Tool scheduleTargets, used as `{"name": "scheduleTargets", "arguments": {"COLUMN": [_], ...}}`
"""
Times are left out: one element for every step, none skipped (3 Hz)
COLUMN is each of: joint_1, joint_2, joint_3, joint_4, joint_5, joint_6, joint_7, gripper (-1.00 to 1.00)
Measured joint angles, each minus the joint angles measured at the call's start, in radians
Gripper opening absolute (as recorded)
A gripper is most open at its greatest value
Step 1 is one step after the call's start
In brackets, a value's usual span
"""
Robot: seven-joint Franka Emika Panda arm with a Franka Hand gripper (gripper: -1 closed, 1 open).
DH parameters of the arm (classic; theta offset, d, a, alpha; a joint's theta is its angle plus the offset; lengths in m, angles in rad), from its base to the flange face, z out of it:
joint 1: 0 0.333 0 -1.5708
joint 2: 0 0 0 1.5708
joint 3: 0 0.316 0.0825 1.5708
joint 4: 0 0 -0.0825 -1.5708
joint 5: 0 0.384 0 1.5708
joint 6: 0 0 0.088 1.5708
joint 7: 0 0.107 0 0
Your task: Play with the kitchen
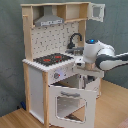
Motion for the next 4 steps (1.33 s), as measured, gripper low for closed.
{"name": "scheduleTargets", "arguments": {"joint_1": [0.039, 0.077, 0.111, 0.144], "joint_2": [-0.018, -0.041, -0.068, -0.108], "joint_3": [-0.038, -0.065, -0.079, -0.080], "joint_4": [0.001, 0.003, 0.009, 0.023], "joint_5": [-0.075, -0.156, -0.237, -0.340], "joint_6": [-0.031, -0.064, -0.095, -0.135], "joint_7": [0.028, 0.060, 0.094, 0.136], "gripper": [1.00, 1.00, 1.00, 1.00]}}
